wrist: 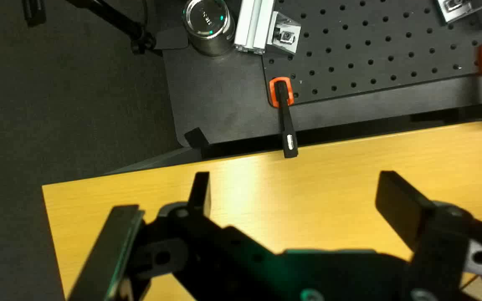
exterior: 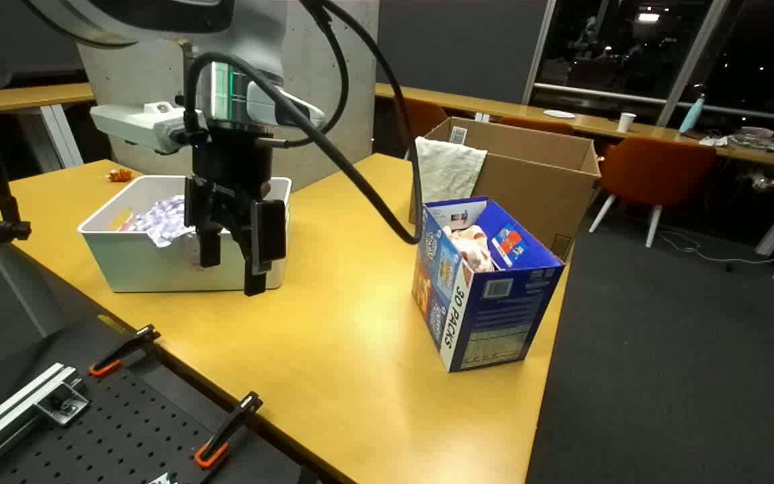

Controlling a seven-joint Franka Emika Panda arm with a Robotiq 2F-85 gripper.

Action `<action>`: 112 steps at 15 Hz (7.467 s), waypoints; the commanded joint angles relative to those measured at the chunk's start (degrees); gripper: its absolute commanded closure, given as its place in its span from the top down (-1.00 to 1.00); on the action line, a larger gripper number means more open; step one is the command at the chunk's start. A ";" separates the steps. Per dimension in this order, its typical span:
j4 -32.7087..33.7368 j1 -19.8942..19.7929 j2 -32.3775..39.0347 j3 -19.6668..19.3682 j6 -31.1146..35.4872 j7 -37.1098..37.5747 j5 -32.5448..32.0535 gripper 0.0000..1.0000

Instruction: Remove the toy moose and checked cloth from the white basket, put them on the table and then put them inside the blue box

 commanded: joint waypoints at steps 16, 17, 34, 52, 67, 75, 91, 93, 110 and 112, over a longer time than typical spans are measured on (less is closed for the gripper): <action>30.53 11.09 25.53 8.36 -2.00 14.33 17.32 1.00; 32.31 11.48 26.87 8.53 -1.20 15.99 18.77 1.00; 71.33 17.01 58.53 9.24 -13.56 24.57 22.59 1.00; 97.12 18.58 75.43 8.78 -28.49 24.58 20.40 -0.87; 90.51 21.35 70.01 8.10 -27.37 22.24 14.51 0.74; 68.39 26.17 64.92 9.23 -0.43 30.76 17.14 1.00; 38.26 32.61 45.13 5.36 13.81 51.34 9.33 -0.87; 37.45 31.57 42.25 5.25 12.13 52.59 7.22 -0.91; 8.23 18.89 6.13 7.42 19.63 59.30 -2.97 -0.89; 6.19 15.07 4.24 6.35 22.37 55.17 -1.43 -0.89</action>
